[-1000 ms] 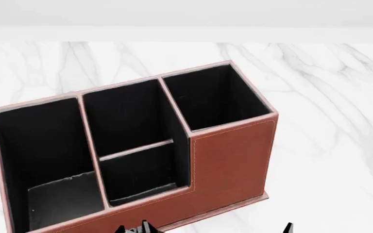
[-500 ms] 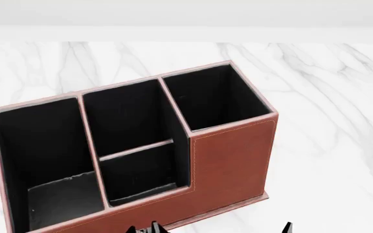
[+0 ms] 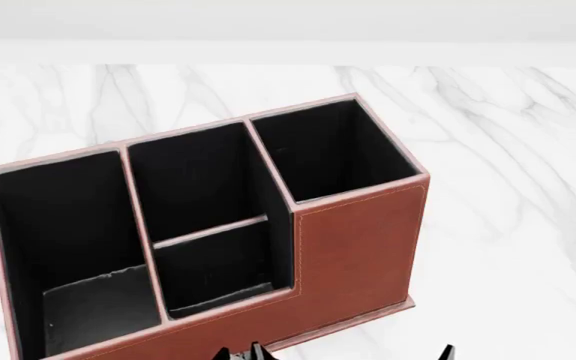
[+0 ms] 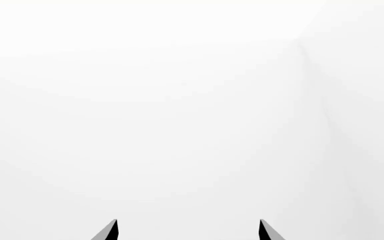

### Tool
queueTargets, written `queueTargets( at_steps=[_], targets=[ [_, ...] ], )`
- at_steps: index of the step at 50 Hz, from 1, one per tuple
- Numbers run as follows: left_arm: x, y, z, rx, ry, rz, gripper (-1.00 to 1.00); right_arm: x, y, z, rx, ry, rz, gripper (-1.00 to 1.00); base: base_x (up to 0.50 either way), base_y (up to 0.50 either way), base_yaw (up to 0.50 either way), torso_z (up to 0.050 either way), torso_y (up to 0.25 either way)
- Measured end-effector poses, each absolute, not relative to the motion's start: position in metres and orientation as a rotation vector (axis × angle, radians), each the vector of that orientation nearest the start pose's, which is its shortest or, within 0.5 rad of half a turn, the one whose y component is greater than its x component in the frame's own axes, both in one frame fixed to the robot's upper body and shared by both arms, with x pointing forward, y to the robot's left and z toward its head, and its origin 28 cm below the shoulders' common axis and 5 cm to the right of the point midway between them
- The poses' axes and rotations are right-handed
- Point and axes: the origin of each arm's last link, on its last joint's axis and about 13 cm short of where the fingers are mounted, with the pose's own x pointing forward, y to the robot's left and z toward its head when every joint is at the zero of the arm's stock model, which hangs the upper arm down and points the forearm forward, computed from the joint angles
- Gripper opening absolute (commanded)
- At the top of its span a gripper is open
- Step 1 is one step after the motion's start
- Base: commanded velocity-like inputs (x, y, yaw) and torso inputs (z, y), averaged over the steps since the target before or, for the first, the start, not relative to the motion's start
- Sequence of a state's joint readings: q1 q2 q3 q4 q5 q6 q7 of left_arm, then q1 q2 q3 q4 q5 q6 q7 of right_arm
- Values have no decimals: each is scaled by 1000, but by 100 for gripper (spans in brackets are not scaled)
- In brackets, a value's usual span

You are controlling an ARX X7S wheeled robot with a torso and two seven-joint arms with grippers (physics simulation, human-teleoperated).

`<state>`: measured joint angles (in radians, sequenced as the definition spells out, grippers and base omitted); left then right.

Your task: Pick up the book and place it in the back compartment of the caddy.

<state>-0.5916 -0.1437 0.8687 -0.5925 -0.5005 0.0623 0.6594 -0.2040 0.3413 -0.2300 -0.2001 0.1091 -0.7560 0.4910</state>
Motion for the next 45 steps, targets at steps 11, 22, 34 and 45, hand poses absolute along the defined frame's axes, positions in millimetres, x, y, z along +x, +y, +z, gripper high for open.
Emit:
queueTargets(
  at_steps=[11, 22, 34, 45],
  targets=[
    [300, 128, 7, 37, 209, -1267, 100, 154, -115, 66, 111, -685, -132, 100, 0, 0, 0, 0, 0],
    [305, 123, -2, 31, 241, -1269, 100, 154, -116, 67, 115, -689, -135, 100, 0, 0, 0, 0, 0],
    [305, 115, -9, 24, 276, -1288, 100, 153, -117, 68, 120, -690, -136, 100, 0, 0, 0, 0, 0],
    [301, 109, -14, 31, 303, -1315, -100, 153, -117, 68, 124, -691, -133, 100, 0, 0, 0, 0, 0]
  ],
)
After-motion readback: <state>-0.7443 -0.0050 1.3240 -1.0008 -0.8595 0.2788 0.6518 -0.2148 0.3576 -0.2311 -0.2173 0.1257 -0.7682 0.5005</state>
